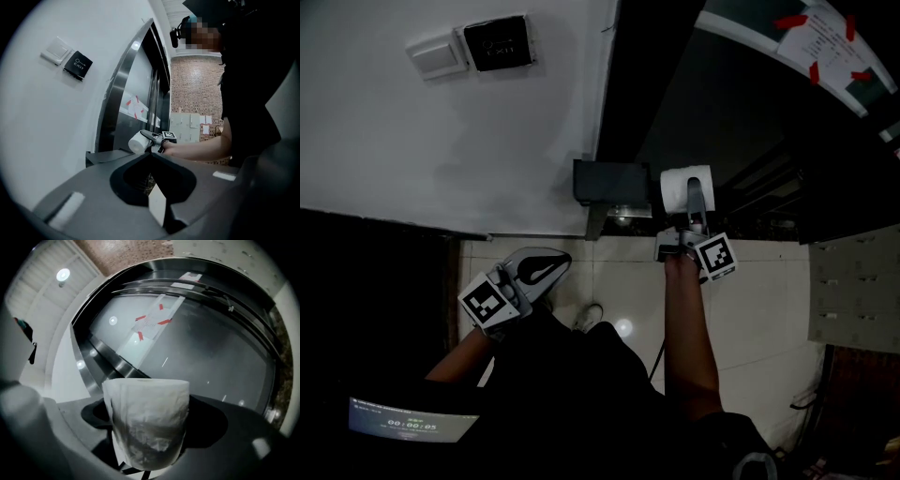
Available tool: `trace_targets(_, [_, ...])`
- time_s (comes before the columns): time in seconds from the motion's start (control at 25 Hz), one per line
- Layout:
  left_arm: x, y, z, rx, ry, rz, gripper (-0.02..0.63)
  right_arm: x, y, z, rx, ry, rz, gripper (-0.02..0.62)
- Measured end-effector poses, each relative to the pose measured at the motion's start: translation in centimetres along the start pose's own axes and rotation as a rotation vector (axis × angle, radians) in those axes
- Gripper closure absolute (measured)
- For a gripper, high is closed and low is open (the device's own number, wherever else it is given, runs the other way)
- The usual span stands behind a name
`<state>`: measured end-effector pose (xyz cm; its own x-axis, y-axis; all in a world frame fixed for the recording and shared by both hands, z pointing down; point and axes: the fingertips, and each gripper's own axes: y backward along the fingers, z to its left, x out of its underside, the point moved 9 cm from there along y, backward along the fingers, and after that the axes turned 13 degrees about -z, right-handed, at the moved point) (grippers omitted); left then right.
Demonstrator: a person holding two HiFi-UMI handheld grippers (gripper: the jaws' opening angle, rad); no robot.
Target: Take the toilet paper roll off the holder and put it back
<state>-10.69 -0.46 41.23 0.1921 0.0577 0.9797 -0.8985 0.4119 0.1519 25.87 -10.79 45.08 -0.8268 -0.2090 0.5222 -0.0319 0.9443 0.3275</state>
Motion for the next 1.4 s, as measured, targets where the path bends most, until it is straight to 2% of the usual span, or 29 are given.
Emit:
trace_targets(0.08, [0.0,0.1,0.0,-0.002,0.001,0.004,0.604,0.3,0.8,-2.1,0.093,-0.083,-0.026,0.152])
trace_targets(0.24, [0.0,0.3,0.1,-0.009,-0.002,0.007,0.604,2.1,1.4,-5.7,0.142,-0.332,-0.092,0.152])
trace_targets(0.32, [0.0,0.5,0.1,-0.015,-0.002,0.008,0.604,3.1,1.8,-7.2,0.175,-0.394,-0.107,0.152])
trace_targets(0.72, [-0.2,1.7,0.3,-0.054,-0.004,0.011,0.604,7.7,2.9,-9.6,0.261,-0.445,-0.047,0.152])
trace_targets(1.4, [0.0,2.8,0.6,-0.080,0.003,0.017,0.604,14.1,3.4,-7.3,0.277,-0.496,0.072,0.152])
